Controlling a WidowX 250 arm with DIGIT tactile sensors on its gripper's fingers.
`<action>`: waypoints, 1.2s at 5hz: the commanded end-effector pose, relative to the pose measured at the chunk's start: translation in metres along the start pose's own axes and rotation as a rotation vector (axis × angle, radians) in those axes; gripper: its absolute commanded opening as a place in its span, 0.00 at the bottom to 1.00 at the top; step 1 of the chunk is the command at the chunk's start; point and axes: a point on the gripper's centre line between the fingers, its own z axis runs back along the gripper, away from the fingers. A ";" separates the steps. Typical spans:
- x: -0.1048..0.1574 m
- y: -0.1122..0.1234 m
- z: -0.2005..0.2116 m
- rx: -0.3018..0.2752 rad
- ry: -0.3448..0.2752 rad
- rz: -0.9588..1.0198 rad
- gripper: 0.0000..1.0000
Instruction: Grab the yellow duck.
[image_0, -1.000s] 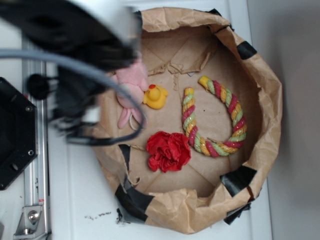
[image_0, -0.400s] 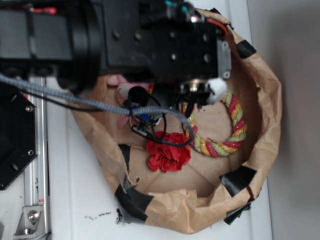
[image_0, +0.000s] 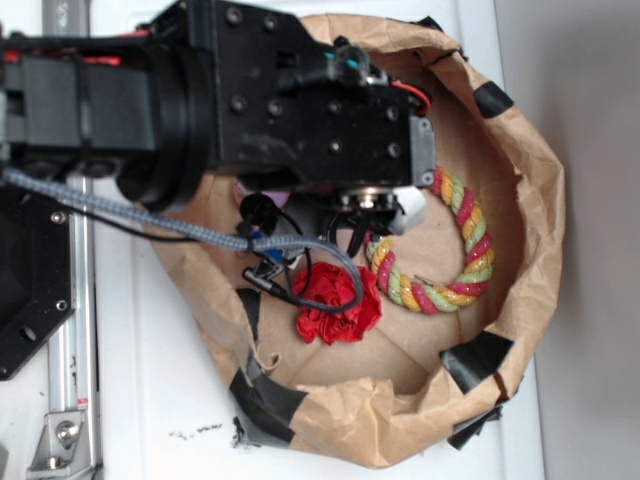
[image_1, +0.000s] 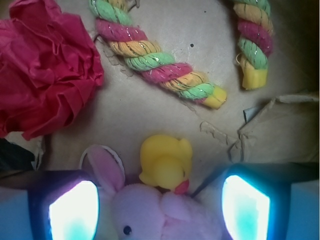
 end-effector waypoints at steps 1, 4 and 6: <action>0.006 -0.004 0.008 0.018 -0.029 -0.003 1.00; 0.009 -0.014 -0.002 0.025 -0.115 -0.040 1.00; 0.013 -0.011 -0.013 -0.017 -0.221 -0.093 1.00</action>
